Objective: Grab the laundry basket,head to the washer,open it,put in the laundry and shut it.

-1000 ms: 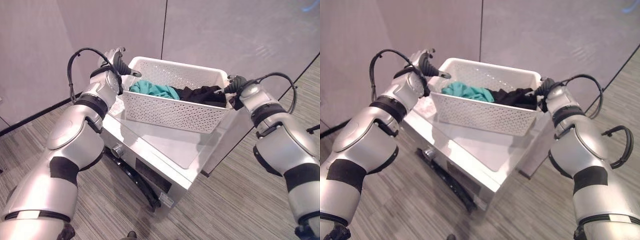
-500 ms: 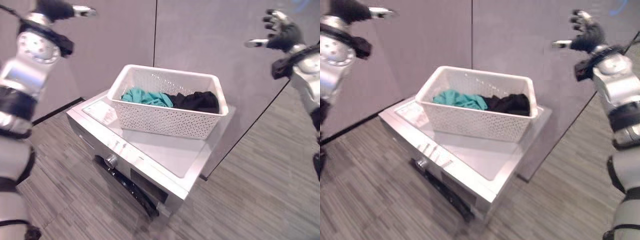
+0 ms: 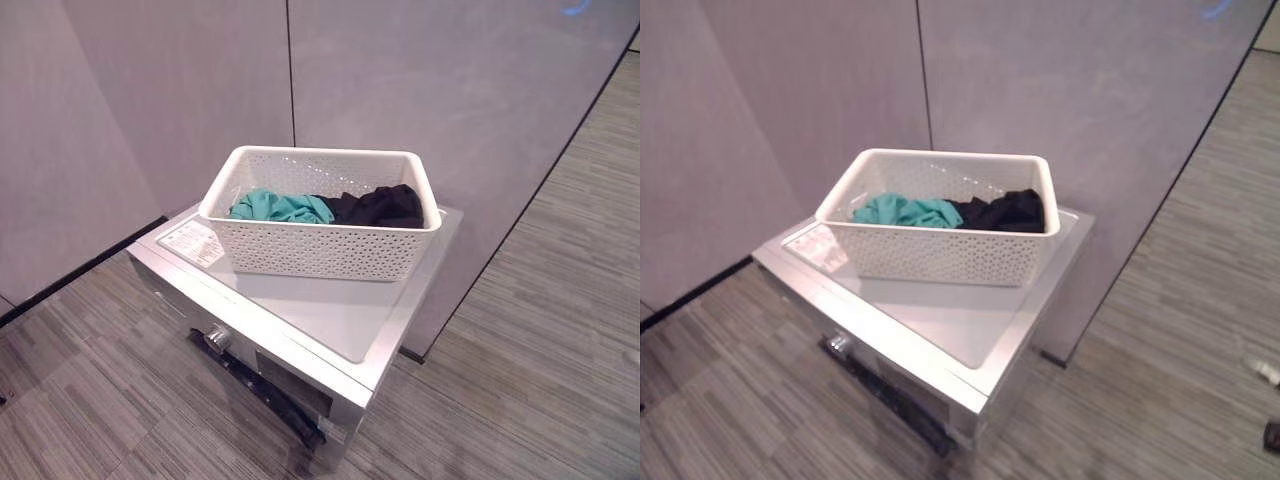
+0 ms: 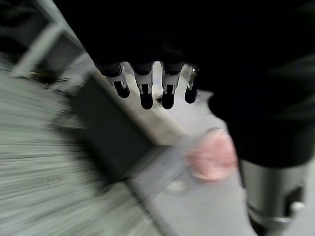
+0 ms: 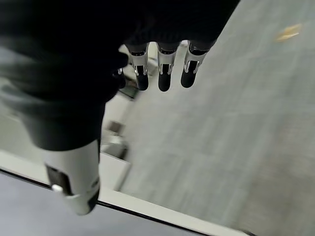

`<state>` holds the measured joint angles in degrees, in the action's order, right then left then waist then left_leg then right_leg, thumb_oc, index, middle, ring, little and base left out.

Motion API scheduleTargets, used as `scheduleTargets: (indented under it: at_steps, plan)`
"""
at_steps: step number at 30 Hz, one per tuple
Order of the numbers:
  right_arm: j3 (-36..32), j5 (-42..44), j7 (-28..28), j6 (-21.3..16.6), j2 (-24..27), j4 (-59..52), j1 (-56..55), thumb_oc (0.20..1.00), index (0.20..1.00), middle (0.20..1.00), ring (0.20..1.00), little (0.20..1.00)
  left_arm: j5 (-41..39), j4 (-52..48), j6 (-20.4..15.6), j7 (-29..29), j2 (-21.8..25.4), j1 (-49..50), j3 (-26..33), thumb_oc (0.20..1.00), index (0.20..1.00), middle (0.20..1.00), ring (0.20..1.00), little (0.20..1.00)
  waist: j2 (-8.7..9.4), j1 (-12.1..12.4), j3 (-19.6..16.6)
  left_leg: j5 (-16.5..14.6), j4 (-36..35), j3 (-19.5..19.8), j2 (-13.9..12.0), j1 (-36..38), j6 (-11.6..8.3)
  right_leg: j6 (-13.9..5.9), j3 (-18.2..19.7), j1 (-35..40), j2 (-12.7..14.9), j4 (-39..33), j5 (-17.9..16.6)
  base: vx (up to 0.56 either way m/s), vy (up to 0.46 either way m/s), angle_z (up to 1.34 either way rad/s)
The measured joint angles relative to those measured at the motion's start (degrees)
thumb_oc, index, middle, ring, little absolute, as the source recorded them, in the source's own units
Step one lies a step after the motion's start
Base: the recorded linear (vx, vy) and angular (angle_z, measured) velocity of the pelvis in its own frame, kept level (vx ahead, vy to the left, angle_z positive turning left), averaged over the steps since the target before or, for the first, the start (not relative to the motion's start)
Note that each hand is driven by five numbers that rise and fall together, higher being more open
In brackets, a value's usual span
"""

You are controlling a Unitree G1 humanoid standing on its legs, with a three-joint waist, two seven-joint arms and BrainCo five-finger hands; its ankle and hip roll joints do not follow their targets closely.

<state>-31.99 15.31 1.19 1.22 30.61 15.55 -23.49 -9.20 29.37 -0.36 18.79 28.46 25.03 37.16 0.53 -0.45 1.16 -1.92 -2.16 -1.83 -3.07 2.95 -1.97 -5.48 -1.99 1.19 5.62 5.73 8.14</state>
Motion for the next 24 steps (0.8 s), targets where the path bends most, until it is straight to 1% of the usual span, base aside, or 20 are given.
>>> scheduleTargets:
  at_steps: [2, 3, 5, 6, 7, 8, 9, 10, 11, 12, 13, 15, 16, 17, 18, 19, 21, 22, 23, 24]
  plan:
    - [4.72, -0.57, -0.16, 0.06, -3.35, 1.78, -1.15, 1.000, 1.000, 1.000, 1.000, 1.000, -2.63, 3.34, -1.02, -1.22, -4.36, -0.14, -4.46, 1.000, 1.000, 1.000, 1.000, 1.000, 0.27, -0.03, 0.38, 0.24, -0.04, -0.04, 0.00, -0.15, -0.14, 0.01, -0.01, -0.28, 0.06, 0.14, 0.00, -0.06, -0.041, -0.01]
    - [7.85, -0.94, -0.01, 0.08, -4.72, 3.75, -1.02, 1.000, 1.000, 1.000, 1.000, 1.000, -4.76, 7.97, -1.61, -1.75, -5.65, -1.12, -8.85, 1.000, 1.000, 1.000, 1.000, 1.000, 0.34, -0.16, 0.44, 0.45, 0.00, -0.05, 0.01, -0.17, -0.42, -0.03, -0.05, -0.29, 0.07, 0.13, -0.08, -0.08, -0.038, -0.02]
    - [18.80, -2.73, -0.90, 0.48, -5.71, 10.26, 1.27, 1.000, 1.000, 1.000, 1.000, 1.000, -8.50, 19.36, -1.86, -4.62, -8.04, -6.07, -22.34, 1.000, 1.000, 1.000, 1.000, 1.000, 0.58, -0.16, 0.77, 0.72, 0.21, 0.01, -0.04, -0.32, -0.49, -0.26, -0.12, -0.31, 0.03, 0.12, -0.42, -0.12, -0.052, 0.00]
    - [23.76, -2.78, -1.19, 0.04, -7.33, 16.38, 4.94, 1.000, 1.000, 1.000, 1.000, 1.000, -9.57, 21.09, -2.40, -5.67, -10.46, -8.07, -28.48, 1.000, 1.000, 1.000, 1.000, 1.000, 0.98, -0.21, 1.17, 0.89, 0.72, 0.05, -0.14, -0.84, -0.60, -0.24, -0.19, -0.55, -0.12, 0.13, -0.55, -0.12, -0.064, 0.00]
    - [26.95, -2.84, -0.96, -0.31, -8.09, 22.21, 8.46, 1.000, 1.000, 1.000, 1.000, 1.000, -10.59, 23.34, -2.68, -6.44, -10.87, -10.13, -32.65, 1.000, 1.000, 1.000, 1.000, 1.000, 0.97, -0.25, 1.25, 0.89, 1.52, 0.09, -0.21, -1.53, -0.60, -0.25, -0.11, -0.96, -0.15, 0.17, -0.73, -0.05, -0.038, -0.02]
    - [32.84, -3.61, -0.97, 0.00, -8.31, 29.83, 13.02, 1.000, 1.000, 1.000, 1.000, 1.000, -11.25, 27.89, -2.64, -8.42, -12.16, -13.68, -37.61, 1.000, 1.000, 1.000, 1.000, 1.000, 1.18, -0.05, 1.76, 0.89, 1.98, 0.13, -0.42, -2.24, -0.61, -0.28, -0.19, -1.30, -0.29, -0.01, -1.10, -0.05, -0.066, -0.02]
    - [36.76, -5.20, -1.45, 0.75, -10.27, 35.53, 17.27, 1.000, 1.000, 1.000, 1.000, 1.000, -12.10, 31.53, -2.37, -10.48, -15.71, -18.36, -39.41, 1.000, 1.000, 1.000, 1.000, 1.000, 1.60, 0.45, 2.94, 1.04, 1.87, 0.19, -0.66, -2.24, -0.82, 0.21, -0.21, -1.27, -0.54, -0.22, -1.66, -0.04, -0.087, 0.01]
    - [36.75, -5.68, -1.39, 0.56, -11.27, 36.30, 18.05, 1.000, 1.000, 1.000, 1.000, 1.000, -12.22, 32.14, -2.61, -11.07, -16.89, -19.16, -39.98, 1.000, 1.000, 1.000, 1.000, 1.000, 1.07, 0.75, 3.65, 1.07, 1.85, 0.24, -0.74, -2.31, -0.87, 0.25, -0.31, -1.30, -0.60, -0.20, -1.65, -0.05, -0.123, 0.01]
    - [39.86, -7.06, -0.73, -0.38, -13.15, 44.67, 22.45, 1.000, 1.000, 1.000, 1.000, 1.000, -11.83, 36.98, -3.13, -11.92, -17.60, -22.07, -43.22, 1.000, 1.000, 1.000, 1.000, 1.000, 1.02, 1.07, 3.80, 1.19, 1.88, 0.27, -1.05, -2.22, -1.05, 0.28, -0.33, -1.09, -0.91, -0.39, -1.68, -0.03, -0.110, 0.01]
    - [42.46, -7.80, -0.25, 0.02, -14.16, 50.61, 25.25, 1.000, 1.000, 1.000, 1.000, 1.000, -10.25, 40.12, -2.74, -12.38, -16.91, -24.49, -45.27, 1.000, 1.000, 1.000, 1.000, 1.000, 1.02, 1.20, 3.71, 1.21, 1.86, 0.35, -1.23, -2.21, -1.10, 0.36, -0.34, -1.00, -1.18, -0.64, -1.74, -0.03, -0.120, 0.01]
    - [43.98, -9.03, -0.31, 1.17, -14.96, 54.17, 26.75, 1.000, 1.000, 1.000, 1.000, 1.000, -7.81, 41.19, -2.32, -13.07, -17.07, -25.63, -47.07, 1.000, 1.000, 1.000, 1.000, 1.000, 0.30, 1.67, 3.99, 1.23, 1.81, 0.70, -1.54, -2.29, -1.11, 0.55, -0.55, -0.89, -1.46, -0.76, -1.76, -0.03, -0.131, 0.08]
    - [45.04, -9.91, 0.02, 1.32, -15.31, 55.97, 27.35, 1.000, 1.000, 1.000, 1.000, 1.000, -5.52, 40.95, -2.37, -13.32, -17.25, -25.57, -48.29, 1.000, 1.000, 1.000, 1.000, 1.000, -0.65, 1.71, 4.44, 1.29, 1.90, 1.51, -1.67, -2.30, -1.14, 0.69, -1.61, 0.00, -1.57, -1.37, -1.85, -0.06, -0.124, 0.22]
    - [46.75, -11.19, 0.12, 1.44, -15.95, 58.68, 27.45, 1.000, 1.000, 1.000, 1.000, 1.000, -3.47, 40.92, -2.25, -13.53, -16.69, -25.36, -50.63, 1.000, 1.000, 1.000, 1.000, 1.000, -0.82, 1.74, 4.48, 1.34, 1.95, 2.08, -1.84, -2.26, -1.21, 1.22, -2.04, 0.76, -1.89, -2.42, -2.25, -0.12, -0.158, 0.23]
    - [47.88, -11.67, 0.01, 1.63, -16.18, 59.41, 27.15, 1.000, 1.000, 1.000, 1.000, 1.000, -3.04, 40.67, -2.22, -13.52, -16.96, -24.72, -51.54, 1.000, 1.000, 1.000, 1.000, 1.000, -1.26, 2.48, 4.42, 1.40, 2.20, 2.51, -2.07, -2.69, -1.23, 1.45, -2.53, 1.12, -2.44, -2.80, -2.40, -0.18, -0.201, 0.26]
    - [48.91, -11.67, 0.24, 1.63, -16.64, 60.33, 27.12, 1.000, 1.000, 1.000, 1.000, 1.000, -2.94, 40.00, -2.22, -13.47, -16.79, -24.50, -51.87, 1.000, 1.000, 1.000, 1.000, 1.000, -1.29, 2.72, 4.40, 1.39, 3.37, 3.17, -2.16, -3.98, -1.23, 1.66, -3.19, 0.95, -2.79, -2.80, -2.55, -0.17, -0.140, 0.37]
    - [49.49, -11.67, 1.30, 1.53, -16.70, 60.32, 27.54, 1.000, 1.000, 1.000, 1.000, 1.000, -3.19, 38.44, -2.55, -13.34, -16.29, -24.53, -51.49, 1.000, 1.000, 1.000, 1.000, 1.000, -1.13, 2.86, 4.92, 1.41, 5.05, 4.93, -2.53, -6.22, -1.21, 2.20, -4.05, 0.19, -3.06, -3.08, -2.95, -0.19, -0.114, 0.42]
    - [50.04, -11.69, 1.57, 1.45, -16.67, 60.24, 28.96, 1.000, 1.000, 1.000, 1.000, 1.000, -3.43, 38.18, -2.62, -13.05, -16.35, -24.36, -51.37, 1.000, 1.000, 1.000, 1.000, 1.000, -1.33, 3.40, 5.50, 2.05, 5.18, 6.25, -3.38, -7.48, -0.91, 2.90, -6.00, 0.58, -4.72, -3.97, -3.49, -0.21, -0.077, 0.43]
    - [50.03, -11.69, 2.02, 1.42, -16.68, 60.24, 29.04, 1.000, 1.000, 1.000, 1.000, 1.000, -3.53, 38.15, -2.64, -12.93, -16.38, -24.52, -51.32, 1.000, 1.000, 1.000, 1.000, 1.000, -1.14, 3.02, 5.68, 2.69, 4.85, 7.08, -3.56, -7.84, -0.94, 2.93, -6.51, 0.17, -4.53, -4.03, -3.43, -0.23, -0.055, 0.45]
    - [50.08, -11.70, 2.57, 1.26, -16.59, 60.11, 29.92, 1.000, 1.000, 1.000, 1.000, 1.000, -3.93, 38.24, -2.80, -12.72, -16.41, -24.74, -51.35, 1.000, 1.000, 1.000, 1.000, 1.000, -1.51, 3.26, 5.79, 3.40, 4.99, 7.79, -3.72, -9.12, -1.31, 3.25, -7.13, -0.46, -5.20, -3.84, -3.26, -0.23, -0.038, 0.44]
    - [50.25, -11.74, 3.11, 1.19, -16.36, 60.05, 30.94, 1.000, 1.000, 1.000, 1.000, 1.000, -4.47, 38.43, -2.81, -12.57, -16.61, -25.73, -51.33, 1.000, 1.000, 1.000, 1.000, 1.000, -1.86, 3.23, 6.09, 4.63, 5.39, 8.32, -4.10, -10.89, -2.77, 3.41, -8.28, -1.77, -5.71, -3.05, -3.28, -0.24, -0.019, 0.61]
